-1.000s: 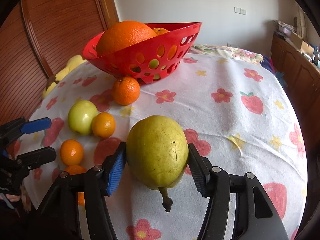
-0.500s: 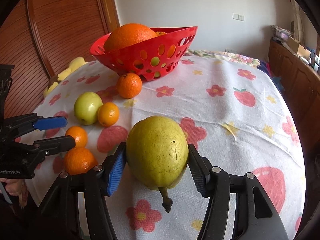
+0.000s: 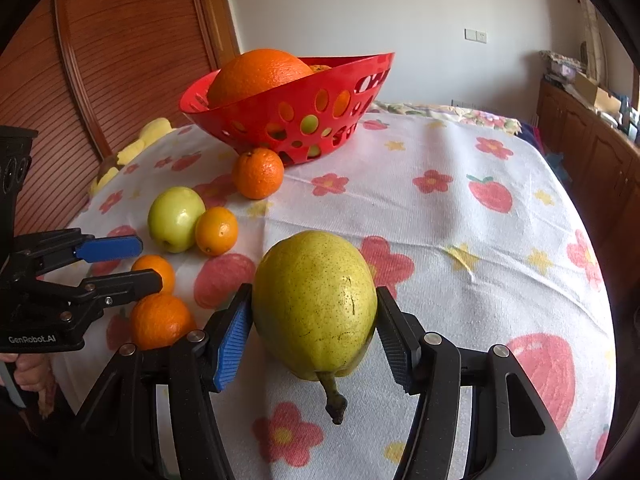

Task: Organize fruits
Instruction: 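Grasp the yellow pear with the right tool while the left tool grasps a small orange, then lift the pear with the right tool while the left tool lifts the orange toward the basket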

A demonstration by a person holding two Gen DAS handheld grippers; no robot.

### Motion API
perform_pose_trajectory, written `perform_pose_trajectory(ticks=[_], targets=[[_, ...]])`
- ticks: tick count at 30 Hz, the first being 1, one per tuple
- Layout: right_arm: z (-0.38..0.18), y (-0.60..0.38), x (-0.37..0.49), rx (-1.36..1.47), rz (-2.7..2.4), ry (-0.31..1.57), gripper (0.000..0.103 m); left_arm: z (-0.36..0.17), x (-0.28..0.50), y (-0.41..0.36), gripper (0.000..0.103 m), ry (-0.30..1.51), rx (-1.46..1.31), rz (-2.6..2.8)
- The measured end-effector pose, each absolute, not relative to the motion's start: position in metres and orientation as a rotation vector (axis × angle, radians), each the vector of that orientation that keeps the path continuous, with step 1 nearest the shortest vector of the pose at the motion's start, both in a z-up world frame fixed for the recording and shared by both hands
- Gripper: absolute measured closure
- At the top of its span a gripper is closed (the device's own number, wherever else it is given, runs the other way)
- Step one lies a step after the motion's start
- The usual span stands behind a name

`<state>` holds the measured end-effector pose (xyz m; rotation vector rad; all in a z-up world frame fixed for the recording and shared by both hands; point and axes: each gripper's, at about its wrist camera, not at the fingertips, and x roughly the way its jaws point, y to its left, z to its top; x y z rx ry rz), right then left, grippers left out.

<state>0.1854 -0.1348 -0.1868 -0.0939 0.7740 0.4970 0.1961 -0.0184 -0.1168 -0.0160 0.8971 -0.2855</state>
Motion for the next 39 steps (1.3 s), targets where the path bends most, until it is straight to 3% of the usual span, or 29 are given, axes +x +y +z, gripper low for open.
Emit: perform_pose_trajectory(ticks=[8,10,39], targets=[[-0.188,-0.134,0.184,-0.093,0.497,0.773,0.042,-0.117,0.192,-0.022,0.061,0.916,-0.007,-0.294],[-0.188,-0.134,0.184,-0.094,0.497,0.773,0.042,-0.117,0.192,-0.023,0.068,0.918,-0.015,-0.305],[-0.188,-0.134,0.184,-0.094,0.497,0.772,0.042,-0.105,0.188,-0.005,0.070,0.900,0.027,-0.235]])
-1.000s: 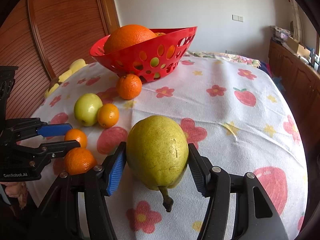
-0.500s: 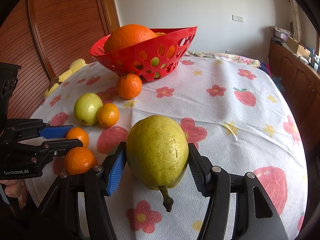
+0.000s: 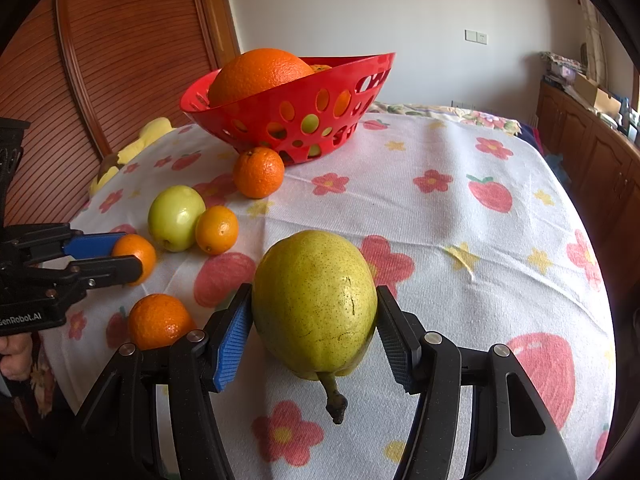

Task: Organize fruits
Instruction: 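Lift the pear with the right tool while the left tool lifts the orange toward the basket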

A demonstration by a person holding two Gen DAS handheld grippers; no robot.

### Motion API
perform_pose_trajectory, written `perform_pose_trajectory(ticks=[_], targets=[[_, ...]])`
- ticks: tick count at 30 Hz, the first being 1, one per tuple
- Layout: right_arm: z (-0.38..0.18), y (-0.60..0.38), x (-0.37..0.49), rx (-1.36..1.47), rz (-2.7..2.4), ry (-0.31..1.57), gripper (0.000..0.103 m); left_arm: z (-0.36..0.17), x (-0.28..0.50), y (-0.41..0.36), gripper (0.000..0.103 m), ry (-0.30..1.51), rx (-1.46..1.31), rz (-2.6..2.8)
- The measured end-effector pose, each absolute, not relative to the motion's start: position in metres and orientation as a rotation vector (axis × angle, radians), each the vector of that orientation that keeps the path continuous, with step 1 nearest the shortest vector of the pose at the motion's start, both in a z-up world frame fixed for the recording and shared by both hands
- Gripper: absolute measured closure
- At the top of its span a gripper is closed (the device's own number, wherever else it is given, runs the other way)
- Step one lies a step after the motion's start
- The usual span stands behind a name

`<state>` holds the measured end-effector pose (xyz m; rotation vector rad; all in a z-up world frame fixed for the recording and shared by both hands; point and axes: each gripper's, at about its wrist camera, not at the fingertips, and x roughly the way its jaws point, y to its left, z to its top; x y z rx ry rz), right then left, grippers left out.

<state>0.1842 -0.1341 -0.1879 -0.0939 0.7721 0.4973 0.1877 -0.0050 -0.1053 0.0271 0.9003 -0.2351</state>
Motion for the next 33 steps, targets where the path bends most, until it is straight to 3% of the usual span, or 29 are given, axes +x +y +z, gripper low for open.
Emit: perform_pose_trajectory(ticks=[25,33], targets=[[-0.185,-0.136,0.185,-0.109,0.510,0.792,0.042,-0.043,0.201,0.019,0.069,0.741,-0.024,-0.238],[-0.147,-0.145,0.201,-0.088,0.520,0.732,0.042,-0.020,0.230,0.025,0.069,0.683,-0.031,-0.246]])
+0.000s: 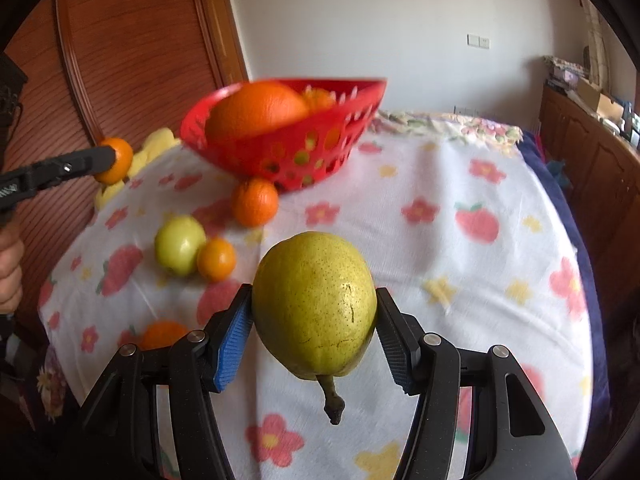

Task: Organize fruits
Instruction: 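Lift the pear with the right tool while the left tool lifts the orange toward the basket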

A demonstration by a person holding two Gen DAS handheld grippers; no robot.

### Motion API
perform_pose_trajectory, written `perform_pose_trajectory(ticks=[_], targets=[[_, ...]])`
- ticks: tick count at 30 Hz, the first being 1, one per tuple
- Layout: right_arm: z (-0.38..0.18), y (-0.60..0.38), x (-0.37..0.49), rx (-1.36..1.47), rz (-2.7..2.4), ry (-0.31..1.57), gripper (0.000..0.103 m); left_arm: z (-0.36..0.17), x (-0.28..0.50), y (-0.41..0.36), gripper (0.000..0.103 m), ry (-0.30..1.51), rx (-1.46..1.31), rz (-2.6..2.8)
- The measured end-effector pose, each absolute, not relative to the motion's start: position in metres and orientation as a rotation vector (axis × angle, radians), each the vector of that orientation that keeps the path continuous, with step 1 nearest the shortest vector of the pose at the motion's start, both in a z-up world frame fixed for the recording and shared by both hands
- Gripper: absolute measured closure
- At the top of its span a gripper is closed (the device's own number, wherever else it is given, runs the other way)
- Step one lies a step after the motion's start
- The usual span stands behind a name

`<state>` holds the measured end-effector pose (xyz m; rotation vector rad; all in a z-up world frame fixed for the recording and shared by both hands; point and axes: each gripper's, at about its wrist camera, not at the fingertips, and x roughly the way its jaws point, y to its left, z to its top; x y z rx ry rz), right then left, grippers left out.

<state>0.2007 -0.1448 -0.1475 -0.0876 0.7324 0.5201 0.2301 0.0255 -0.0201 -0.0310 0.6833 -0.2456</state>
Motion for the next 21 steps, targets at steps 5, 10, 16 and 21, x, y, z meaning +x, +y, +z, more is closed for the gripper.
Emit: perform_pose_trajectory(ticks=[5,10,16,21], targets=[[-0.108,-0.143,0.221,-0.106,0.527,0.666,0.042,-0.012,0.253,0.034,0.069,0.654,-0.035,-0.242],[-0.078,-0.136,0.246,-0.130,0.528,0.614,0.042,-0.007,0.277,0.044,0.069,0.634,-0.035,-0.236],[-0.062,-0.118,0.288,-0.146,0.533,0.596,0.042,-0.008,0.299,0.056,0.069,0.630,-0.039,-0.228],[-0.067,-0.100,0.317,-0.157,0.549,0.618,0.042,-0.011,0.314,0.062,0.069,0.633,-0.041,-0.227]])
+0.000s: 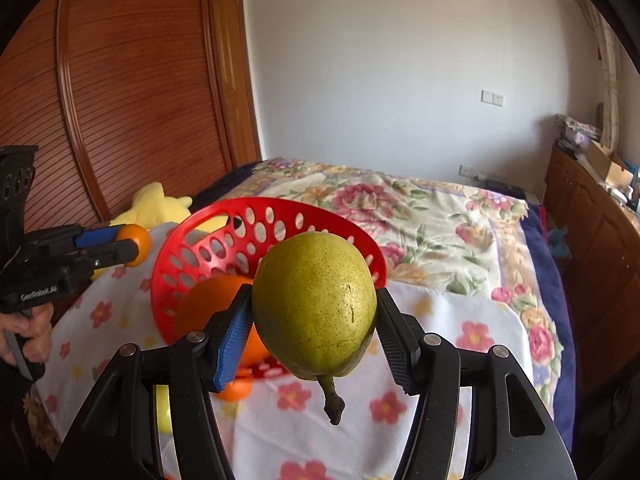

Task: Organize fruits
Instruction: 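Lift the pear with the right tool while the left tool lifts the orange toward the basket, then lower the pear and the orange into the red basket and open both tools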

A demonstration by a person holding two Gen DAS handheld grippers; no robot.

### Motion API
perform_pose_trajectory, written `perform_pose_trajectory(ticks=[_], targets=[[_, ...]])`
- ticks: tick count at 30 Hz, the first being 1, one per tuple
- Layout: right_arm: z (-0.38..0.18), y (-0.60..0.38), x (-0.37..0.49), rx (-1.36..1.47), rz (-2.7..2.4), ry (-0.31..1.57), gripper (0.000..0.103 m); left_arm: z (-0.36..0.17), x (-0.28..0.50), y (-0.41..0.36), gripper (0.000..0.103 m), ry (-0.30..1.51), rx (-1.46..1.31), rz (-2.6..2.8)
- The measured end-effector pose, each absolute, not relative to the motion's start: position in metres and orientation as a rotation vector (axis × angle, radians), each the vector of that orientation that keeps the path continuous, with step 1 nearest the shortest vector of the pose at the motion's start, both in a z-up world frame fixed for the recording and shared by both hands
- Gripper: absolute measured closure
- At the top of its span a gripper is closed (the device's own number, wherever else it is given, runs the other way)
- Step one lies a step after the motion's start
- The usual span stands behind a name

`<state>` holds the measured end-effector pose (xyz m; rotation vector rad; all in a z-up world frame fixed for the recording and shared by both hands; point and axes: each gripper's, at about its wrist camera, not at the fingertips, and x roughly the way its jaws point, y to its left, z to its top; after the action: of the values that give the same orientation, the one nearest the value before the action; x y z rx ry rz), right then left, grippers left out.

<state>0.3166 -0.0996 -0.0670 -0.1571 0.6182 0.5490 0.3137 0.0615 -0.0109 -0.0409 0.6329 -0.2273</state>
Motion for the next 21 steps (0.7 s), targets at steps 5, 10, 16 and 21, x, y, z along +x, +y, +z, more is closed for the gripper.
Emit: perform_pose_trajectory(ticks=[5,10,16,21], targets=[[-0.078,-0.089,0.335,-0.177,0.551,0.648,0.042,-0.014,0.325,0.062,0.069,0.642,-0.036,-0.231],[-0.088,-0.085,0.343,-0.179,0.555,0.665,0.042,-0.019,0.334,0.059,0.069,0.655,-0.032,-0.233],[-0.091,-0.080,0.349,-0.186,0.554,0.675,0.042,-0.023,0.342,0.056,0.069,0.667,-0.026,-0.232],[-0.093,-0.079,0.351,-0.186,0.554,0.684,0.042,-0.024,0.347,0.052,0.069,0.671,-0.016,-0.231]])
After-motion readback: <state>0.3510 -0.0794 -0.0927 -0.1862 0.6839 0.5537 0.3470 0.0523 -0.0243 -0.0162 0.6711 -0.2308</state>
